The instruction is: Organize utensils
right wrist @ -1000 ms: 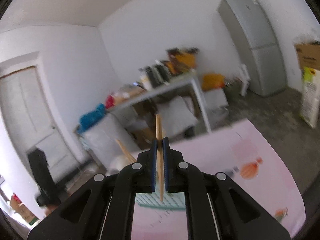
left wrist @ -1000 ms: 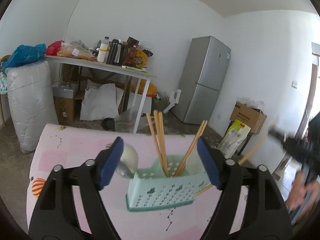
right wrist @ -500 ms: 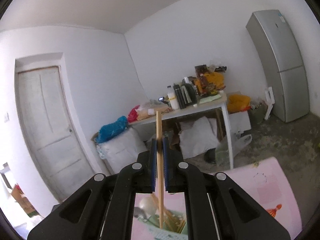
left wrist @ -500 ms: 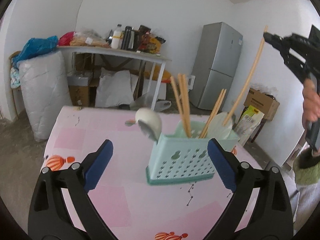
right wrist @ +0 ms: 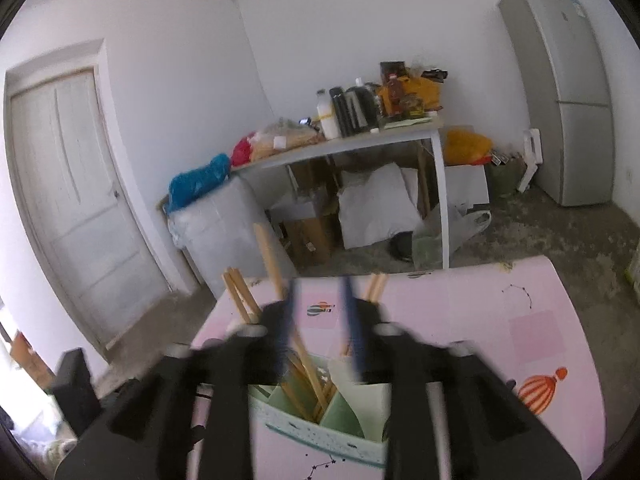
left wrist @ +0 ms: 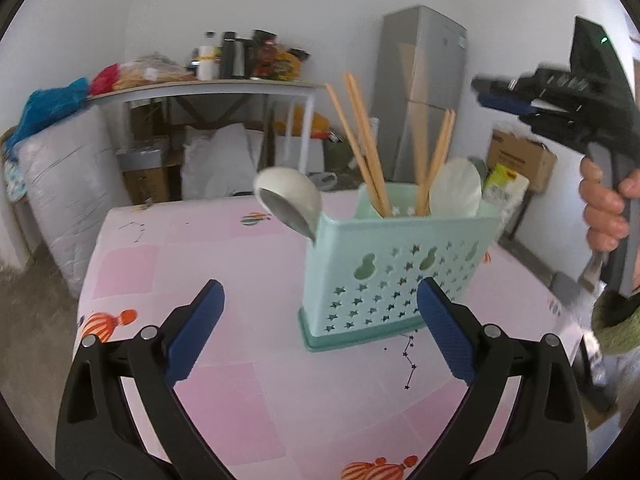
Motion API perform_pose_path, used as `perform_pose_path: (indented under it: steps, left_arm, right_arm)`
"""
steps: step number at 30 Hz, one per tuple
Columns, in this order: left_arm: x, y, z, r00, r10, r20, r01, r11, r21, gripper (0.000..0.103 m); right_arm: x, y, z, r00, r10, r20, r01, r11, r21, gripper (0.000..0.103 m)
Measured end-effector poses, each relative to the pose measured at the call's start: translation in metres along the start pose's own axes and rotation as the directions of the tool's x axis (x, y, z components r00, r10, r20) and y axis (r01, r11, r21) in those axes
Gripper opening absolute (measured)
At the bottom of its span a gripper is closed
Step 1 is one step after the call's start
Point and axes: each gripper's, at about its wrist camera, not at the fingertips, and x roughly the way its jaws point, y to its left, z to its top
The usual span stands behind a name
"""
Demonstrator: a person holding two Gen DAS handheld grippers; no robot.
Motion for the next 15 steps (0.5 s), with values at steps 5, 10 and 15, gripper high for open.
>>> perform_pose_path:
  steps: [5, 10, 15]
  left_arm:
    - [0.025, -0.002, -0.003, 0.998, -0.054, -0.039, 0.056, 0.997, 0.052, 0.093]
    - [0.057, -0.003, -0.01, 0.991, -0.063, -0.114, 0.073, 0.994, 0.083, 0.093]
    - [0.074, -0.011, -0.013, 0.986, -0.087, -0.145, 0.105, 0.987, 0.118, 0.093]
  right_arm:
    - [-0.03, -0.04, -0.03, 0.999, 0.03, 0.043, -0.036, 0.99, 0.138, 0.052]
    - [-0.012, -0.081, -0.079, 0.992, 0.117, -0.057, -0.094, 0.948, 0.302, 0.057]
    - [0.021, -0.098, -0.108, 0.969, 0.219, -0.116, -0.158, 0.907, 0.391, 0.062]
